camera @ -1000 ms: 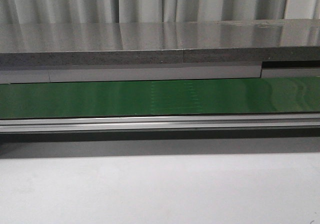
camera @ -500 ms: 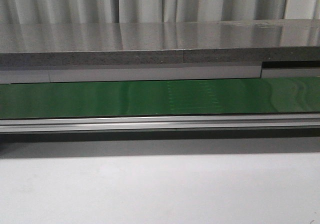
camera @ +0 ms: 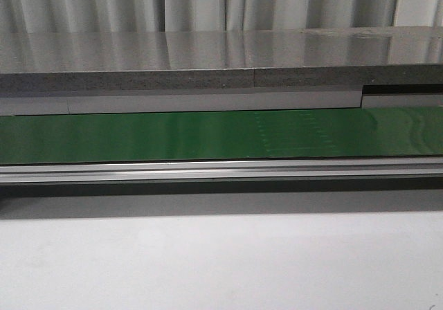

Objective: Move button from left to right

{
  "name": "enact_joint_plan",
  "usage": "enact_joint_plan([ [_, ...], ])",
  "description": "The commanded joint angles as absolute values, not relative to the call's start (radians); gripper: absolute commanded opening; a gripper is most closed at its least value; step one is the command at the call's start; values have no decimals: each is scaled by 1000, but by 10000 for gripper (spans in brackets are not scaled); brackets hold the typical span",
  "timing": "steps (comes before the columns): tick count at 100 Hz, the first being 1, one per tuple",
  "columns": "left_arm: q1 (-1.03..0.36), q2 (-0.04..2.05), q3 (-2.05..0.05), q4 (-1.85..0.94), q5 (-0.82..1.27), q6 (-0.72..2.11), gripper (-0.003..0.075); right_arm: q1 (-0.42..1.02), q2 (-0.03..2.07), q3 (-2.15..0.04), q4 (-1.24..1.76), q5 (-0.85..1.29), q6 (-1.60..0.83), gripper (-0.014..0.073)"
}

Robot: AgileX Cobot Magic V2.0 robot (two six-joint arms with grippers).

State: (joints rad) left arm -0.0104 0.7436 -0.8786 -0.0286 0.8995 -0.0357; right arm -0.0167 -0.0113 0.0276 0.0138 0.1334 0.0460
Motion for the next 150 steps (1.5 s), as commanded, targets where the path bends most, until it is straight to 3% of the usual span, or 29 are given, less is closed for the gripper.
enact_joint_plan([
  [1, -17, 768, -914, -43, 847, -48, -20, -13, -30, 12, 12, 44, 46, -67],
  [30, -17, 841, -914, -31, 847, -48, -16, -13, -30, 12, 12, 44, 46, -67],
  [37, -17, 850, -914, -31, 847, -48, 20, -13, -30, 12, 12, 44, 46, -67],
  [49, -17, 855, -914, -31, 847, -48, 185, -13, -30, 12, 12, 44, 46, -67],
  [68, -17, 855, -914, -31, 840, -48, 607, -13, -30, 12, 12, 44, 46, -67],
  [75, -17, 855, -914, -16, 825, -48, 674, -13, -30, 12, 12, 44, 46, -67],
  [109, -1, 884, -925, 112, 795, -59, 670, -13, -30, 12, 12, 44, 46, -67],
  [150, 196, 1192, -1142, 119, 766, -62, 670, -13, -30, 12, 12, 44, 46, -67],
])
